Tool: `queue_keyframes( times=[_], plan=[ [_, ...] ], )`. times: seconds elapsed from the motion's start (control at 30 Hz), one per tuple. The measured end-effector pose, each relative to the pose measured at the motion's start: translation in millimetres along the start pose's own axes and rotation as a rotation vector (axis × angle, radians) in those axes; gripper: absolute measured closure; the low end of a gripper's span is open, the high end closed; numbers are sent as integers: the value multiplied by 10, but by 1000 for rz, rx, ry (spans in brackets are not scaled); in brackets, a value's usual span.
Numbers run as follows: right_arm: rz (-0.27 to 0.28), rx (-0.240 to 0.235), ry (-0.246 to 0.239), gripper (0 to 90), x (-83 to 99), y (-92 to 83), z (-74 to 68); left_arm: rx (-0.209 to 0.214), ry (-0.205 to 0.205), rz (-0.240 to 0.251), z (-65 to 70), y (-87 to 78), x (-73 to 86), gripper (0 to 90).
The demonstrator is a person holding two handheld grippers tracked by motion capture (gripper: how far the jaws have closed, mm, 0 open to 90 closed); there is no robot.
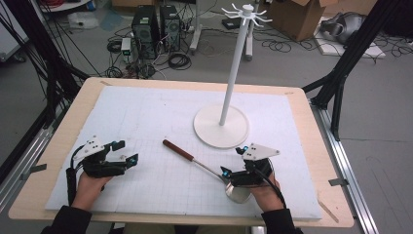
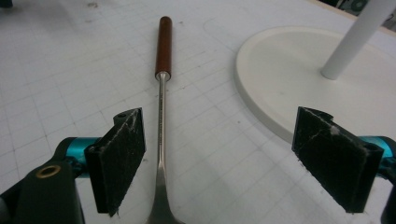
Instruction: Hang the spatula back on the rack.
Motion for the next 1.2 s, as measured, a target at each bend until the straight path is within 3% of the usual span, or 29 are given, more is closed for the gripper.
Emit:
queue_keyframes(
  times=[0.1,0.3,0.43,0.57,0.6,0.73,0.83,0.87,0.93,1.0,1.1,1.2],
  plan=[
    [-26,-15,-7,166,-53,65,-38,-5,-6,-6,-8,-5,3,193],
    [-97,-53,-70,167,-183,233,-144,-7,-3,-17,27,18,-9,193],
    [-109,-79,-77,167,-228,297,-162,-4,-1,-21,46,41,-19,194],
    [-173,-106,-87,181,-278,420,-185,8,-7,-35,55,106,-26,198],
    [-222,-115,-103,262,-299,489,-202,15,-9,-37,68,131,-31,200],
    [-300,-116,-133,364,-331,594,-227,19,-1,-44,91,154,-41,211],
    [-324,-124,-135,414,-333,637,-236,22,3,-44,109,163,-53,213],
    [-345,-119,-140,489,-334,656,-240,26,2,-41,120,171,-56,214],
    [-352,-121,-138,511,-337,661,-245,25,4,-44,124,174,-57,215],
    [-351,-114,-153,624,-353,670,-260,25,9,-48,130,186,-59,215],
    [-354,-116,-154,690,-360,678,-264,31,3,-44,138,197,-61,216],
    [-367,-133,-116,814,-373,689,-252,37,7,-51,143,205,-65,215]
  ],
)
Point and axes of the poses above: each handheld gripper's, and its own axes: y roughly forward along the jaws, x roughly out of its underside, z roughly to its right, the point moved 1 cm from there along y, roughly forward along the jaws, and after that the axes turned 15 degrees about -z, right-handed, at the moved point
